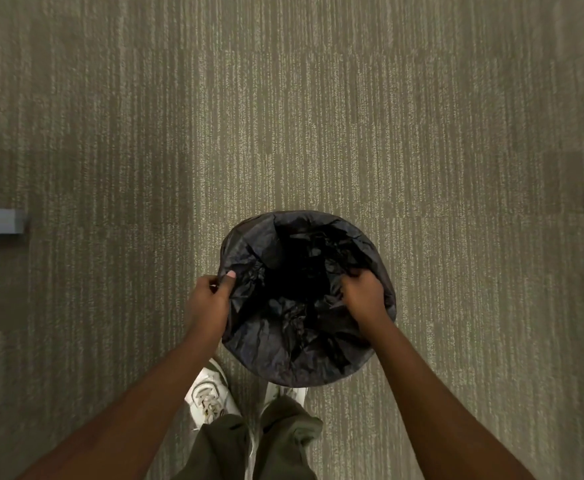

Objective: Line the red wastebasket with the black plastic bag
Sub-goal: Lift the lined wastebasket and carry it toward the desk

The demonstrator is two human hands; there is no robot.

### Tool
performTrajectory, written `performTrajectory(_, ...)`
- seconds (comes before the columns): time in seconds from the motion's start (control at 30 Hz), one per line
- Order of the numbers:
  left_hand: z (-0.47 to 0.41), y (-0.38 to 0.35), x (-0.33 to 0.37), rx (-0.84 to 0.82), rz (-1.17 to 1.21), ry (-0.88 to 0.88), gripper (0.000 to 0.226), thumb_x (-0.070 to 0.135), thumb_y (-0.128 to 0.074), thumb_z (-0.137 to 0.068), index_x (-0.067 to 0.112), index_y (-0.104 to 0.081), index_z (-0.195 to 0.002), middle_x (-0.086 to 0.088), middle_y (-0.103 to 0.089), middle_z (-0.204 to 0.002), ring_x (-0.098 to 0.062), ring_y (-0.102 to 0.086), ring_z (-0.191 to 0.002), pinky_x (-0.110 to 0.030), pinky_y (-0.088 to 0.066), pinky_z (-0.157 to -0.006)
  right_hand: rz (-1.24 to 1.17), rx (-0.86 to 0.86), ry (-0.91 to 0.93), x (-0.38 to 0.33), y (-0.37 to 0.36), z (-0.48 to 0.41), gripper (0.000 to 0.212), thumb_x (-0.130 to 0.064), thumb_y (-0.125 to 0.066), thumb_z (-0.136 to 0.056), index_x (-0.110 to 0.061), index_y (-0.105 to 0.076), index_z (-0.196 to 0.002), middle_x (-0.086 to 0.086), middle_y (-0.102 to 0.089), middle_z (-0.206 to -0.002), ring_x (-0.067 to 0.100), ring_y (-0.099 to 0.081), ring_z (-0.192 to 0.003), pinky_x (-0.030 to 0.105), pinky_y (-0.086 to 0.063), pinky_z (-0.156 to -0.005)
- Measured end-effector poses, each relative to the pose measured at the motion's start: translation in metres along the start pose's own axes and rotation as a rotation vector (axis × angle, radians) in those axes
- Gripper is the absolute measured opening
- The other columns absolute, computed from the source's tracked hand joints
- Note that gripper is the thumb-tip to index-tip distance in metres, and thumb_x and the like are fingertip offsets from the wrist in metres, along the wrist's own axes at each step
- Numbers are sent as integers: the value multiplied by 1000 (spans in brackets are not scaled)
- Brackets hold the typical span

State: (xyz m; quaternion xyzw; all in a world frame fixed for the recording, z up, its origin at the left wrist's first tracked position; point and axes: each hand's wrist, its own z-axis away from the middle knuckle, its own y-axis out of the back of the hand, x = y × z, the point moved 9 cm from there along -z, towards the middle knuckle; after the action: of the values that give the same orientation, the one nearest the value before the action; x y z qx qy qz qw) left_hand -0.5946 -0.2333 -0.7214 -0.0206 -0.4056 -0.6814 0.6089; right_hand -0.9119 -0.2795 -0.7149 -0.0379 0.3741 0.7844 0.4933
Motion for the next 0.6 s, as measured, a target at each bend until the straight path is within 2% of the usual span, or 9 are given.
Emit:
performTrajectory(0.07, 1, 3, -3, 20, 7, 12, 53, 55, -57, -85, 13, -55, -117, -4, -64, -97, -26, -61, -92, -37, -45, -74, 28, 75, 66, -12, 15, 9, 25, -14, -48, -86, 2, -65, -82, 23, -70, -79, 40, -64, -74, 48, -53, -71)
performTrajectory(0.13, 6, 10, -9, 57, -5, 27, 63, 55, -58, -84, 10, -48, -127, -12, -62, -111, -31, -60, -101, -43, -48, -87, 131, 269, 96, -18, 45, 20, 21, -14, -49, -81, -12, -68, -87, 11, -73, -85, 30, -65, -74, 37, -50, -69)
performTrajectory(0.2, 15, 15, -15, 94, -40, 48, 64, 55, -56, -84, 9, -45, -126, -16, -58, -119, -35, -57, -108, -48, -46, -93, 207, 422, 99, -21, 75, 30, 32, -12, -51, -72, -17, -65, -101, 8, -71, -95, 27, -63, -79, 32, -43, -68)
performTrajectory(0.23, 20, 17, -18, 110, -54, 57, 61, 54, -55, -85, 8, -45, -123, -17, -57, -120, -36, -56, -108, -48, -46, -94, 244, 426, 94, -20, 83, 30, 42, -11, -54, -69, -14, -61, -110, 12, -69, -103, 31, -63, -86, 34, -44, -71)
performTrajectory(0.3, 29, 19, -26, 128, -62, 94, 53, 49, -53, -88, 6, -48, -119, -20, -58, -118, -37, -56, -106, -43, -45, -91, 284, 305, 45, -11, 86, 19, 61, -10, -63, -69, -7, -48, -129, 22, -59, -120, 39, -60, -104, 44, -50, -83)
performTrajectory(0.37, 37, 14, -34, 103, -15, 155, 46, 42, -50, -93, 3, -50, -118, -22, -61, -116, -38, -58, -104, -41, -45, -88, 201, 107, -2, 1, 75, 11, 65, -10, -67, -78, -6, -40, -136, 26, -55, -129, 42, -57, -111, 54, -50, -93)
performTrajectory(0.47, 44, 0, -38, 53, 43, 208, 37, 32, -49, -95, 0, -55, -110, -25, -64, -112, -39, -60, -103, -39, -45, -84, 216, -46, 48, -1, 61, 7, 45, -10, -62, -87, -5, -50, -130, 25, -62, -120, 40, -60, -107, 56, -50, -92)
performTrajectory(0.6, 44, -5, -32, 35, 41, 223, 25, 14, -53, -89, -3, -56, -107, -27, -64, -109, -39, -61, -102, -39, -45, -80, 415, -32, 148, -23, 52, 2, 30, -3, -56, -88, 3, -56, -117, 26, -65, -109, 42, -60, -101, 54, -50, -89)
